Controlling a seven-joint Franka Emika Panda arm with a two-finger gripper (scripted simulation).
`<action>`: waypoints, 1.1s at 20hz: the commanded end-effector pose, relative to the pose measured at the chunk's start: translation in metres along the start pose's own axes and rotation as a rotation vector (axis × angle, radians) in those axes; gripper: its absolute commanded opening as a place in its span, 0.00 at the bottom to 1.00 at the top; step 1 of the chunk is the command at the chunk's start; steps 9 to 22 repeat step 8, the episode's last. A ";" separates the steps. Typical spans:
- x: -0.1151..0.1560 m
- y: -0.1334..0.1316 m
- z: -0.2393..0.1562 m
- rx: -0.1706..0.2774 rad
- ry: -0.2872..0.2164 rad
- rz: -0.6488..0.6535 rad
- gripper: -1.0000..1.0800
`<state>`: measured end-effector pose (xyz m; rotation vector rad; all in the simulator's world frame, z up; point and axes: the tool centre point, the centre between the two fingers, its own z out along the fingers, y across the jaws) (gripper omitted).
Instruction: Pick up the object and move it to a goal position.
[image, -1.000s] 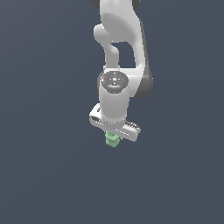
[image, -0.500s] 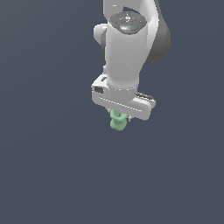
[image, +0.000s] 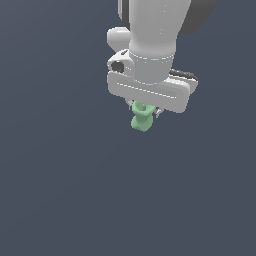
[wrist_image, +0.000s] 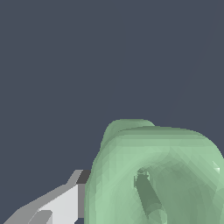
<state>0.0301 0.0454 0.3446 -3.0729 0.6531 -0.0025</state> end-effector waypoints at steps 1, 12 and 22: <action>-0.003 -0.001 -0.012 -0.001 -0.001 0.000 0.00; -0.004 -0.004 -0.023 -0.001 -0.001 0.000 0.00; -0.004 -0.004 -0.023 -0.001 -0.001 0.000 0.00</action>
